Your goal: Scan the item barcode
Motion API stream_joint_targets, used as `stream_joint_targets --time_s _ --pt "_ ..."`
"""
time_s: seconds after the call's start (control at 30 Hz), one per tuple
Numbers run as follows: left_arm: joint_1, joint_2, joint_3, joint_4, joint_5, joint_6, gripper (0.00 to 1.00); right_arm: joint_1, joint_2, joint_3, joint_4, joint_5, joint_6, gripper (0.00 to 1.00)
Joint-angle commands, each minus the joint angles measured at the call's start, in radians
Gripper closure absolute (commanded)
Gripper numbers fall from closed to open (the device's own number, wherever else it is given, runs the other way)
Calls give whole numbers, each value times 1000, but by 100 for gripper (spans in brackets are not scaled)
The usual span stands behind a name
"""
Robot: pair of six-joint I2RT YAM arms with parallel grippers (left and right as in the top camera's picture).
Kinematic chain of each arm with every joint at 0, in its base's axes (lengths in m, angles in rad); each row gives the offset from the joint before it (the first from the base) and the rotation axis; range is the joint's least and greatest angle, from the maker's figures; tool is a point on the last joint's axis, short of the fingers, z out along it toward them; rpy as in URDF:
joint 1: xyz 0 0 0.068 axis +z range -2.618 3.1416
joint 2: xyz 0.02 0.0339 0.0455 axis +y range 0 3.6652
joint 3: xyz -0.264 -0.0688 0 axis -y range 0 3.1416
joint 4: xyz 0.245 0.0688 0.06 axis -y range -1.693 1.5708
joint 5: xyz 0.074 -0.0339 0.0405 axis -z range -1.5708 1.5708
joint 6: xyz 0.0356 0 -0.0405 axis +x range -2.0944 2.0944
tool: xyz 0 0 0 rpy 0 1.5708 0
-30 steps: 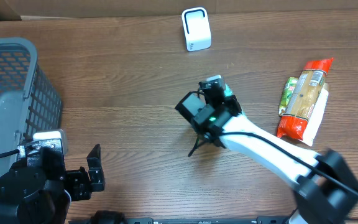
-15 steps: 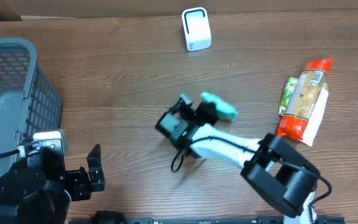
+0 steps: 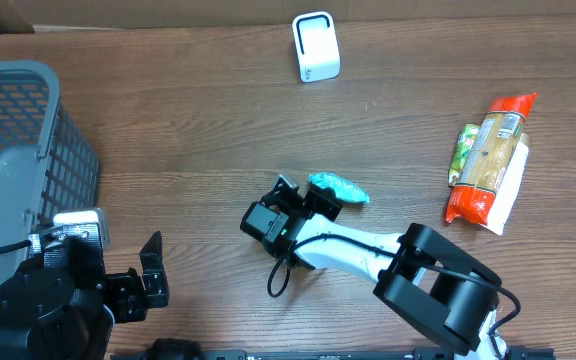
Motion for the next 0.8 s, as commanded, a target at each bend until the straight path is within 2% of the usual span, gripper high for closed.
stream_joint_targets --time_s 0.0,0.1,0.13,0.2,0.27,0.37,0.4,0.47,0.5,0.53,0.6,0.63,0.67,0.77 --pt "5 5 -6 4 8 -7 0 81 27 8 -18 -137 46 96" --pt "5 5 -6 4 8 -7 0 145 14 8 -19 -231 47 96" --pt "5 5 -6 4 8 -7 0 161 7 9 -19 -257 48 92" --pt "5 5 -6 4 8 -7 0 187 -13 18 -23 -294 86 68" --pt "5 5 -6 3 8 -7 1 190 -42 38 -31 -335 127 50" --pt "5 5 -6 3 8 -7 0 157 -106 80 -54 -404 177 43" --pt "5 5 -6 3 8 -7 0 107 -171 106 -69 -447 206 39" --pt "5 5 -6 3 8 -7 1 40 -230 123 -84 -523 205 37" --pt "5 5 -6 4 8 -7 0 -3 -259 131 -94 -582 204 37" --pt "5 5 -6 3 8 -7 0 -47 -285 134 -102 -649 197 44" --pt "5 5 -6 3 8 -7 0 -150 -320 135 -110 -807 198 75" --pt "5 5 -6 4 8 -7 0 -203 -324 135 -116 -905 198 83" --pt "5 5 -6 3 8 -7 0 -249 -324 134 -123 -993 198 89" --pt "5 5 -6 4 8 -7 0 -368 -309 106 -121 -1218 198 94"
